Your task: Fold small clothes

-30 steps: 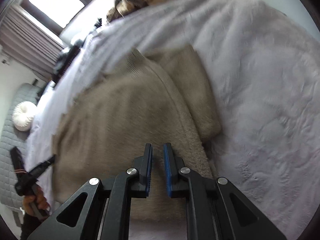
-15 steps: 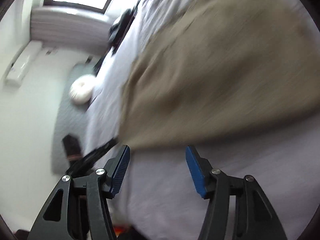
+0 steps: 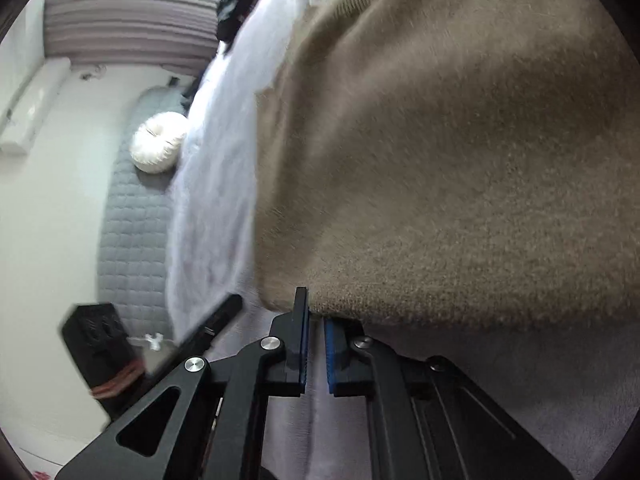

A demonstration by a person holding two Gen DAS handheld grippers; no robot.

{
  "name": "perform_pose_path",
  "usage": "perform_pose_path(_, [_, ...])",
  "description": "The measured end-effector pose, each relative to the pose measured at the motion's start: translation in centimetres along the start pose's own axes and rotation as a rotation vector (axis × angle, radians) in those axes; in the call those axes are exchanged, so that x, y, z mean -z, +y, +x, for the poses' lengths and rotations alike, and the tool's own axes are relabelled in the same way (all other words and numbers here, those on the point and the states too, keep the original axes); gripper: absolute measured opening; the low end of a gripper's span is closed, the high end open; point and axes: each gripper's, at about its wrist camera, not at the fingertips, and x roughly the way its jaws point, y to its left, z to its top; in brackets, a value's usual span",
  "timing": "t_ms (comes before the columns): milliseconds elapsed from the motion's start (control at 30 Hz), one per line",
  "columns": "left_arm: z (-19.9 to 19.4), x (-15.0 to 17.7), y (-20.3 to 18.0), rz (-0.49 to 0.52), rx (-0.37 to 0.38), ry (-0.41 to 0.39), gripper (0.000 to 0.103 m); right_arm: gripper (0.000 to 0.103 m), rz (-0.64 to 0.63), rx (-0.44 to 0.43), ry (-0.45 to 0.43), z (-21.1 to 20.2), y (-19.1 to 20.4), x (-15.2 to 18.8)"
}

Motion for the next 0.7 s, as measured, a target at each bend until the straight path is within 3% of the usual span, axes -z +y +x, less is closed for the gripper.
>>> perform_pose_path(67, [0.1,0.1,0.0,-0.008,0.001,0.004,0.012,0.007,0.020,-0.006,0.053,0.4,-0.5,0.8])
perform_pose_path(167, [-0.2,0.3,0.3,-0.025,-0.004,-0.001,0.012,0.008,-0.053,0.009,0.078,-0.7,0.4,1.8])
perform_pose_path(300, [-0.4,0.6,0.3,-0.024,-0.022,-0.005,0.012,0.011,-0.221,0.118,-0.002,-4.4,2.4,2.6])
perform_pose_path(367, [-0.4,0.8,0.2,-0.022,-0.039,-0.005,0.043,0.011,-0.246,0.140,-0.046,-6.1,2.7,2.3])
perform_pose_path(400, [-0.6,0.8,0.1,-0.027,-0.050,-0.011,0.093,0.011,-0.249,0.148,-0.069,-7.0,2.5,2.1])
perform_pose_path(433, [-0.9,0.9,0.0,-0.032,-0.061,-0.037,0.103,0.011,-0.243,0.150,-0.086,-7.8,2.2,2.0])
perform_pose_path(500, [-1.6,1.0,-0.3,-0.012,-0.076,-0.078,0.103,0.011,-0.222,0.135,-0.108,-8.9,1.7,2.0])
perform_pose_path(700, [-1.8,1.0,-0.7,-0.009,-0.108,-0.071,0.103,0.011,-0.179,0.153,-0.123,-10.6,-0.3,3.1])
